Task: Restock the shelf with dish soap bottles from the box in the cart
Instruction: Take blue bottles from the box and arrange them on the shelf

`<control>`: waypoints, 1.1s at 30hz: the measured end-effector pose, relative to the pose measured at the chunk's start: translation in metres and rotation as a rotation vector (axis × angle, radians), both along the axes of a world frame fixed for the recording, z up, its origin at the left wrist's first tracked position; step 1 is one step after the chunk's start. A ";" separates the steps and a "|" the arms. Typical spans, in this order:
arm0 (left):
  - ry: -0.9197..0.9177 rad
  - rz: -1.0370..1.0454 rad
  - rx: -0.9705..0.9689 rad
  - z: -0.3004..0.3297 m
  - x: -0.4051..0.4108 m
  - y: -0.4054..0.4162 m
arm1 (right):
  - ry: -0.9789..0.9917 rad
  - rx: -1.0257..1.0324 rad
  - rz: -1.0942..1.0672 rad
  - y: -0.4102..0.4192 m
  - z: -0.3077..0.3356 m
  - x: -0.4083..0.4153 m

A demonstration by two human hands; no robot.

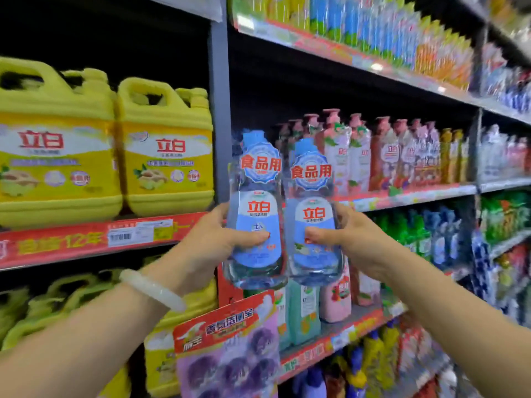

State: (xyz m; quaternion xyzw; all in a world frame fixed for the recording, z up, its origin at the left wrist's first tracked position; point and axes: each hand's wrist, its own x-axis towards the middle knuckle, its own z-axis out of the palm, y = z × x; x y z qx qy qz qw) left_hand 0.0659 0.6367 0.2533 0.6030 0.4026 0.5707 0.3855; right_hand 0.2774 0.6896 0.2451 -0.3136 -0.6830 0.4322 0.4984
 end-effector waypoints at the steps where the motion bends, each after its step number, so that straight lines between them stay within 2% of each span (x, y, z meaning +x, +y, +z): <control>1: 0.012 -0.001 0.020 0.012 0.003 0.011 | -0.005 0.013 0.003 0.010 0.012 0.002; 11: 0.089 0.072 0.078 0.097 0.037 0.121 | 0.066 0.128 0.003 0.125 0.091 0.022; 15: 0.016 0.180 0.060 0.102 0.045 0.169 | 0.096 0.127 -0.014 0.190 0.097 0.012; 22: -0.009 0.403 -0.014 0.098 0.043 0.234 | 0.084 0.083 0.107 0.277 0.097 -0.015; 33: 0.183 0.508 -0.058 0.089 0.032 0.255 | -0.004 -0.031 0.306 0.337 0.093 -0.035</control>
